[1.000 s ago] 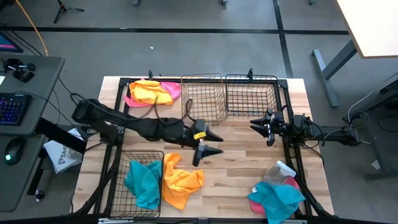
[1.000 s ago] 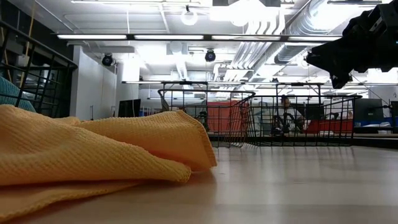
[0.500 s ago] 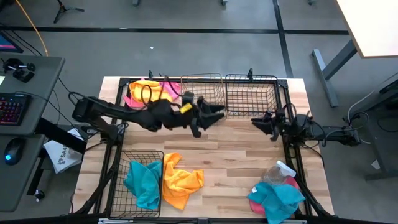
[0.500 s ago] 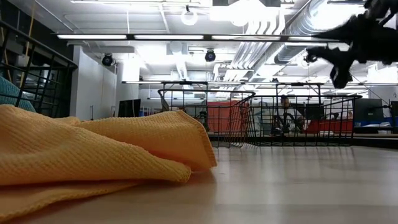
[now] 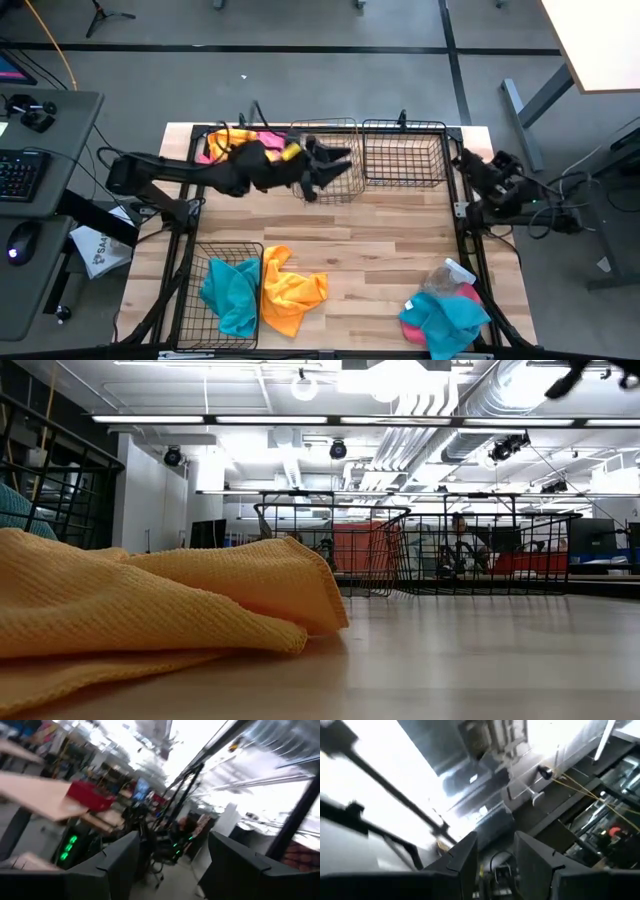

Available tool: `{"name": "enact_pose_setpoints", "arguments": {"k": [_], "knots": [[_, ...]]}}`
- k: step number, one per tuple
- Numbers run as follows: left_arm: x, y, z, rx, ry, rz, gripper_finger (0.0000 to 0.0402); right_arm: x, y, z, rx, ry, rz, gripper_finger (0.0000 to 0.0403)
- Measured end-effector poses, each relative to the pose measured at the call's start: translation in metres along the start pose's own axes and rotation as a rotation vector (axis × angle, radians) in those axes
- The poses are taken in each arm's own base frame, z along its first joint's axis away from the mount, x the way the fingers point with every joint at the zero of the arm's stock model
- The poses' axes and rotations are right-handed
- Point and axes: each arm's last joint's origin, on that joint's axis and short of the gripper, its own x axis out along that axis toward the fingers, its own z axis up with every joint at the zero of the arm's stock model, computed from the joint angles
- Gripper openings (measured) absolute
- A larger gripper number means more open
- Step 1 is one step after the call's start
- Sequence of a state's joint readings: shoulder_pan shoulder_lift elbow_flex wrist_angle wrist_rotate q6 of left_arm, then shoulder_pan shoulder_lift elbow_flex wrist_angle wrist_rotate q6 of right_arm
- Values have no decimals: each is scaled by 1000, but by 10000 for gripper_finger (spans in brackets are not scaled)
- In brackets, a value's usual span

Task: Sort microfiber towel by color & place in baskets
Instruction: Put the blue towel into the bottom black wire basket

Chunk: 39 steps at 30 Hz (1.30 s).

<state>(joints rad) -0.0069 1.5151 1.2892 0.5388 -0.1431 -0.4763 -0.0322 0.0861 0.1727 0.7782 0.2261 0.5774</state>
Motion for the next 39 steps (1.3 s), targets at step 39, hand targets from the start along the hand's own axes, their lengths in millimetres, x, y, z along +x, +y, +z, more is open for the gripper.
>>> {"name": "enact_pose_setpoints", "arguments": {"k": [39], "knots": [[-88, 15, 67, 315, 466, 81, 227, 184, 176, -143, 932, 1857, -688, 124]]}}
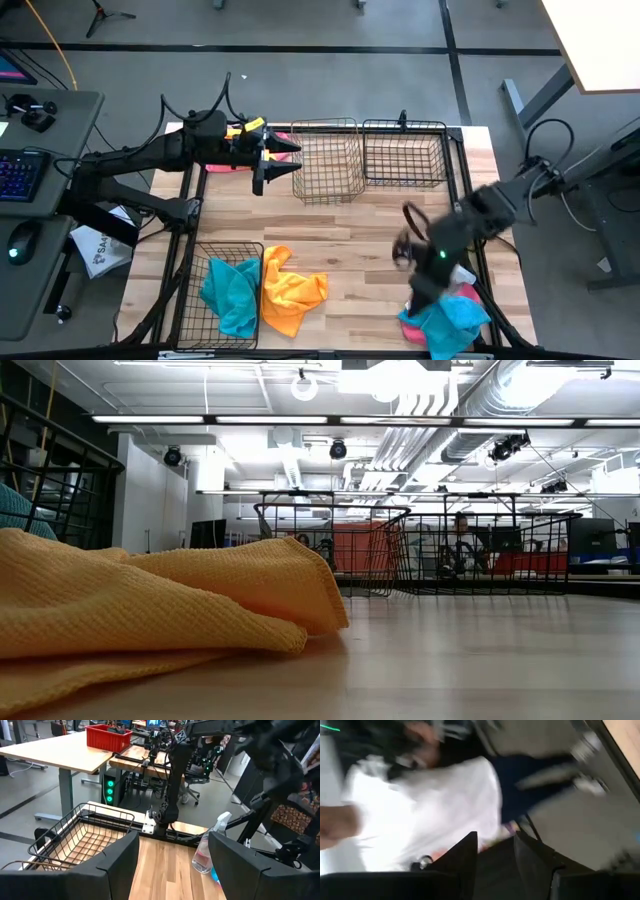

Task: Sort microfiber towel by color & place in baskets
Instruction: Put the blue towel into the bottom black wire basket

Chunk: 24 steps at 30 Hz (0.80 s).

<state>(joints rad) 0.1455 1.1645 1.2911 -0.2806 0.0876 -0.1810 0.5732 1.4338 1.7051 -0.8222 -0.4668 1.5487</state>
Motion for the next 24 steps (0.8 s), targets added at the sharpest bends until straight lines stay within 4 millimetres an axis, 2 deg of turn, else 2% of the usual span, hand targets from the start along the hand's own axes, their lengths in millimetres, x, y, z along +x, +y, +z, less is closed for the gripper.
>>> {"name": "enact_pose_setpoints", "arguments": {"k": [6, 11, 17, 24], "knots": [[0, 0, 0, -1, -1, 4, 227, 34, -7, -41, 114, 77, -121, 124], [0, 0, 0, -27, -4, 17, 227, 64, -19, -66, 124, 9, -223, 124], [0, 1, 0, -52, -5, 19, 227, 107, -41, -81, 147, -18, -390, 124], [0, 1, 0, -75, -6, 20, 227, 147, -66, -80, 188, 82, -587, 124]]}}
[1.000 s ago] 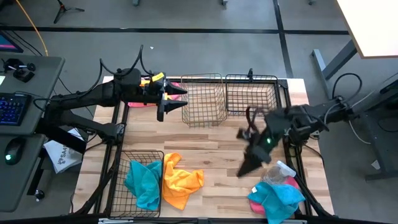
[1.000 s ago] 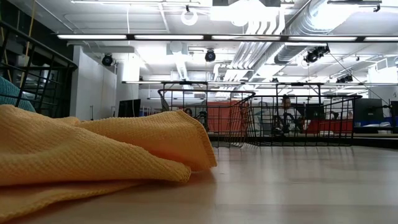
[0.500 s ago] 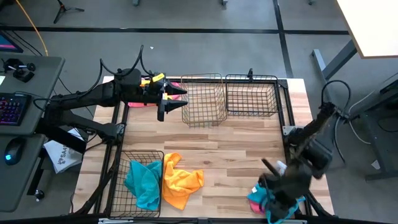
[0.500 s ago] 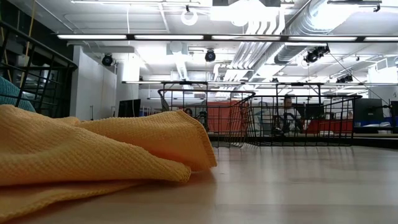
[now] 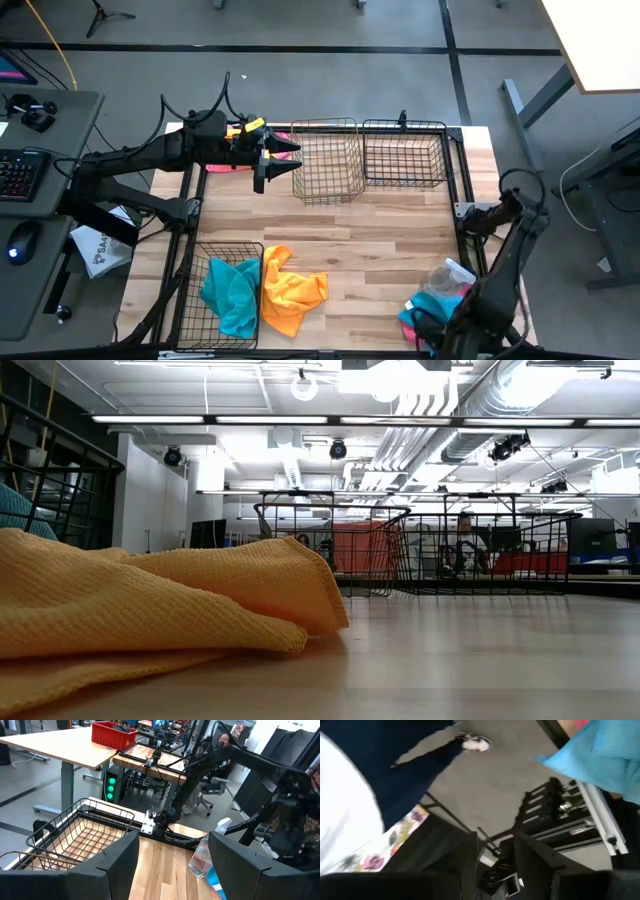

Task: Sort microfiber towel by color & place in baskets
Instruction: Put the blue towel into the bottom black wire basket

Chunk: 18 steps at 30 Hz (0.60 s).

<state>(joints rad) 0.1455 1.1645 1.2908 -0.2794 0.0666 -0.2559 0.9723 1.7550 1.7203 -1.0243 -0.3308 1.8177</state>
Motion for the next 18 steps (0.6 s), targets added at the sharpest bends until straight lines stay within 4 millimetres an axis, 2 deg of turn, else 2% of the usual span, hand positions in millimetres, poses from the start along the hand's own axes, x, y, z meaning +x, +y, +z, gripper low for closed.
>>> {"name": "enact_pose_setpoints", "arguments": {"k": [10, 18], "knots": [[0, 0, 0, -3, 0, 2, 227, 41, -12, 16, 139, -54, -272, 124], [0, 0, 0, -3, -1, 4, 227, 54, -23, 22, 230, -108, -430, 124]]}}
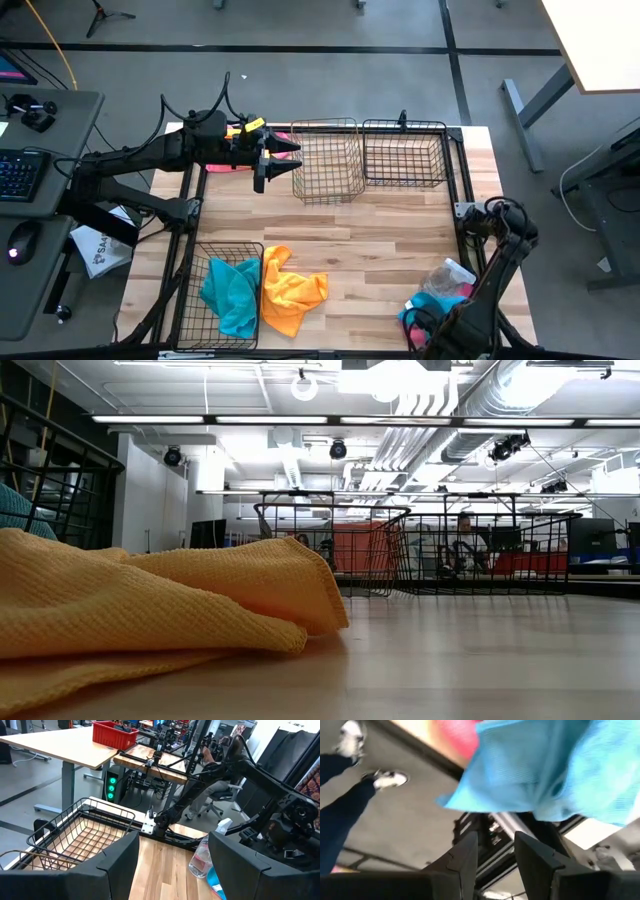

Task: Sort microfiber towel by color & place in baskets
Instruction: Put the blue towel into the bottom black wire basket

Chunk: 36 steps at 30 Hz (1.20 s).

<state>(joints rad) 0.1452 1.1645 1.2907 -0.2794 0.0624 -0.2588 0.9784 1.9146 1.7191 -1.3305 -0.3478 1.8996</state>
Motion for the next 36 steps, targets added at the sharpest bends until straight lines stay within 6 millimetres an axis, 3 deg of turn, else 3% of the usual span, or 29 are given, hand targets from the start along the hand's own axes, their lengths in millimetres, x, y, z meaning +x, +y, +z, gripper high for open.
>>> {"name": "enact_pose_setpoints", "arguments": {"k": [11, 21, 31, 36], "knots": [[0, 1, 0, 0, -5, 21, 227, 5, -2, -7, -25, -194, 57, 124], [0, 1, 0, 0, -5, 23, 227, 7, -3, -10, -39, -224, 64, 131], [0, 1, 0, 0, -5, 26, 227, 7, -12, -9, 2, -185, -38, 272], [0, 1, 0, 0, -5, 26, 227, 7, -13, -9, -11, -190, -44, 301]]}}
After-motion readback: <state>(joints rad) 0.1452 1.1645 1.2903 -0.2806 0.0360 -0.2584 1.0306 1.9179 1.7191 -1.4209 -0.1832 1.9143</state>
